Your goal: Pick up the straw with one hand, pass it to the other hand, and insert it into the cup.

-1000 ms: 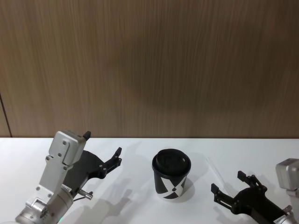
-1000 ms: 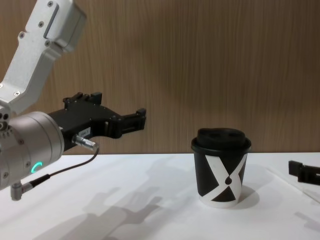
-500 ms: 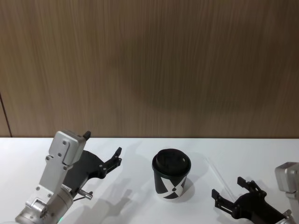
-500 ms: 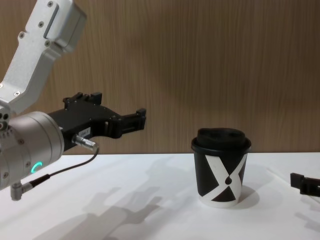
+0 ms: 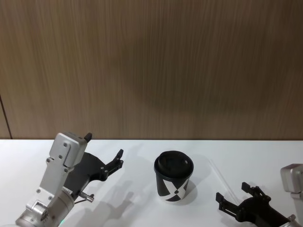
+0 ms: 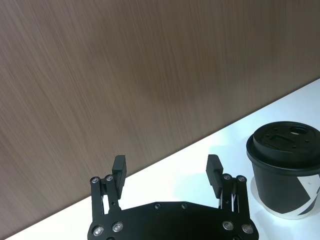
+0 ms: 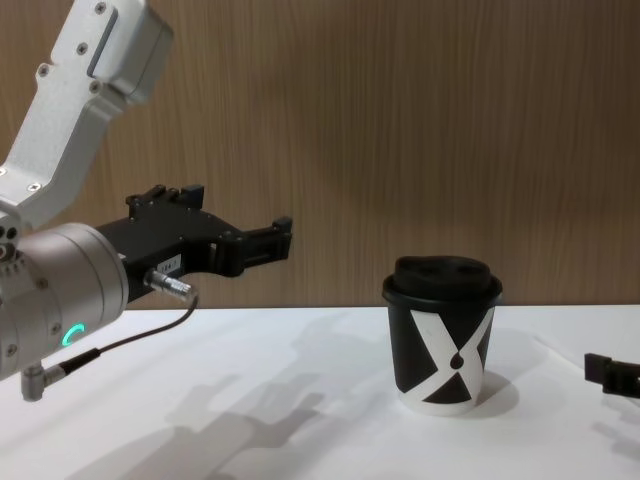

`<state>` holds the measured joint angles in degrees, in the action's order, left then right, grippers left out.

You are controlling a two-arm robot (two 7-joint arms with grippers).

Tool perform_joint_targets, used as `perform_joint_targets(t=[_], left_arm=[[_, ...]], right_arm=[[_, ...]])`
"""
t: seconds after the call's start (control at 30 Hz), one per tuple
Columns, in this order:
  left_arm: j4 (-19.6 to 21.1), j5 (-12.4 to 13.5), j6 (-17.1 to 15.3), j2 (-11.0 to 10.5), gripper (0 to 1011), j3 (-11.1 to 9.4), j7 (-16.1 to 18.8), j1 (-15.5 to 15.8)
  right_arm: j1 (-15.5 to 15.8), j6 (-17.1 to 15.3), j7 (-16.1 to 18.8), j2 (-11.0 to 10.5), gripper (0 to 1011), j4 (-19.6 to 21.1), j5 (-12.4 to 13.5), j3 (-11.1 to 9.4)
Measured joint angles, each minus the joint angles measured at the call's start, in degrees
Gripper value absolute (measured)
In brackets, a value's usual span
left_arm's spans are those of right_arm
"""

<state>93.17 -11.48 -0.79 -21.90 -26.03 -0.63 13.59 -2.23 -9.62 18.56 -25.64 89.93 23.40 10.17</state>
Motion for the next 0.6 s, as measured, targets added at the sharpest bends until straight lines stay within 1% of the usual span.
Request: perform_joint_targets(t=[0.27,0.6], left_arm=[[0.0,0.0,0.0,0.0,1003,0.0,0.0,0.0],[0.0,0.0,0.0,0.0,1003,0.0,0.0,0.0]], right_arm=[[-0.2,-0.3,-0.1,-0.5,1001,-0.5,0.0,0.5],[-0.6,0.0,0.1,-1.1,1001,-1.5,-0.6,1.1]])
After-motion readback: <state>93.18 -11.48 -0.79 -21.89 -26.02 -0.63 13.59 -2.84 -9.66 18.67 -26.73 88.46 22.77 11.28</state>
